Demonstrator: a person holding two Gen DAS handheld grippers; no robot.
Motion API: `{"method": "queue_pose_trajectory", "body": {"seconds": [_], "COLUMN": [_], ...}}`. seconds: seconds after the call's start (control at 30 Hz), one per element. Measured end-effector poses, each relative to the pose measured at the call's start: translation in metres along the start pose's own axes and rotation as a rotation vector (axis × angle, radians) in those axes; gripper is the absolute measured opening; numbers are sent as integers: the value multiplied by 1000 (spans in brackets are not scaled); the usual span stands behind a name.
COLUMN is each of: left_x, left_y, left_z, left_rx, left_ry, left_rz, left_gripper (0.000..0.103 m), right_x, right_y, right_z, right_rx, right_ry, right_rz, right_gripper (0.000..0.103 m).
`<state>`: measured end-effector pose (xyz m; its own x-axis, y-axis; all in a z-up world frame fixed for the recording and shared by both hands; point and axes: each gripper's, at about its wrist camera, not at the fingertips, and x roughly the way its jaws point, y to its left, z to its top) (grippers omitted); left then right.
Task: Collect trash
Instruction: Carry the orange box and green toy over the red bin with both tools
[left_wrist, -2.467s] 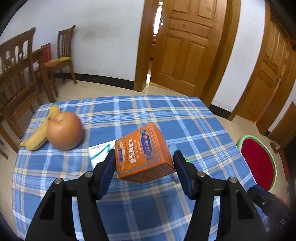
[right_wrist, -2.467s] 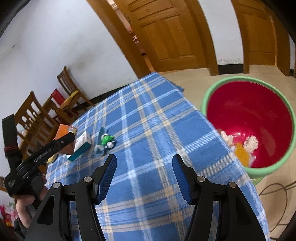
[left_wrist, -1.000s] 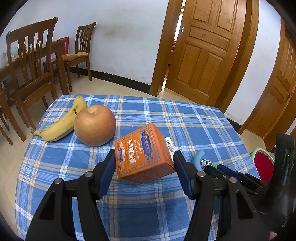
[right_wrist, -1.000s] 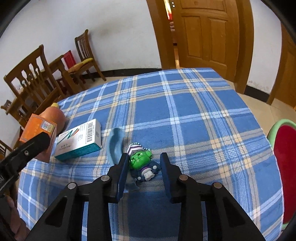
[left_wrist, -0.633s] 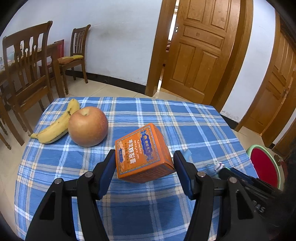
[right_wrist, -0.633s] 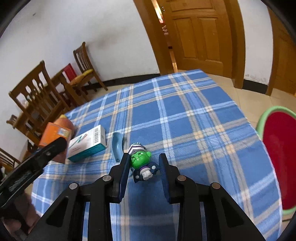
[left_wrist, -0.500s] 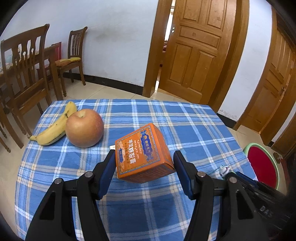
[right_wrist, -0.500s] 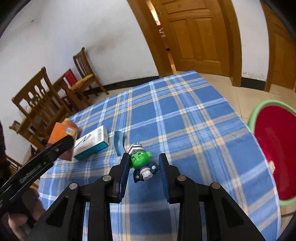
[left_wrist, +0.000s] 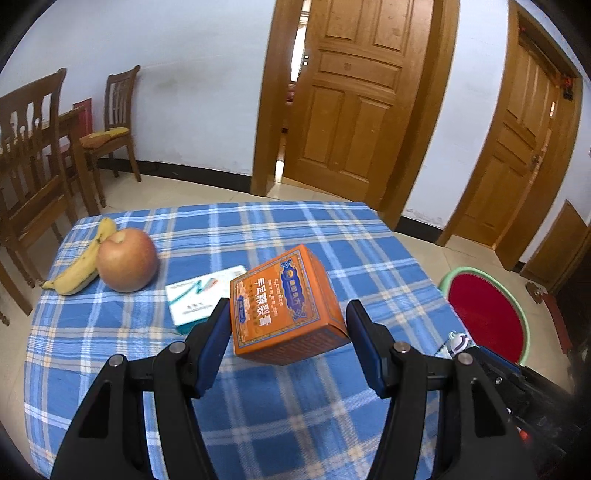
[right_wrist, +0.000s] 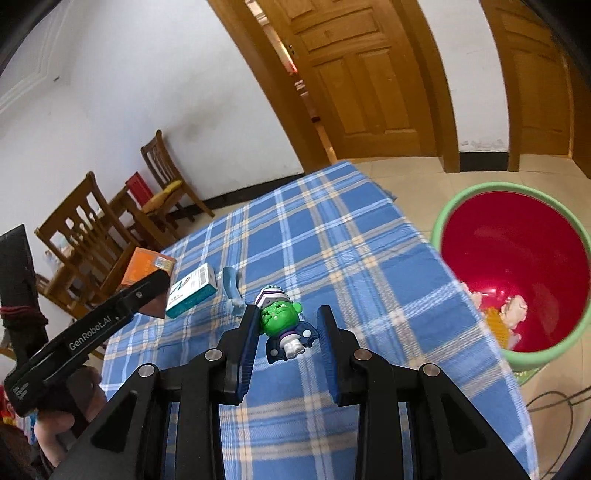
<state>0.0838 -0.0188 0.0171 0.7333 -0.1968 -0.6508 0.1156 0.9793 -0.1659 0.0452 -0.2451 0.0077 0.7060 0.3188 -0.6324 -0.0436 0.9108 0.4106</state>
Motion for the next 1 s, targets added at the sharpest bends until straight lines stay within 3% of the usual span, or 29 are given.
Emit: {"method": "queue_pose_trajectory", "body": {"seconds": [1.0], "left_x": [-2], "left_y": [-100], "left_z": [-3], "left_rx": [126], "left_ry": [40], "left_rz": [-127], "left_gripper": [63], "right_x": [-71], "right_y": [-73], "right_z": [0], "right_rx": [133], "right_ry": [-129], "right_rz": [-45], "right_gripper": [32]}}
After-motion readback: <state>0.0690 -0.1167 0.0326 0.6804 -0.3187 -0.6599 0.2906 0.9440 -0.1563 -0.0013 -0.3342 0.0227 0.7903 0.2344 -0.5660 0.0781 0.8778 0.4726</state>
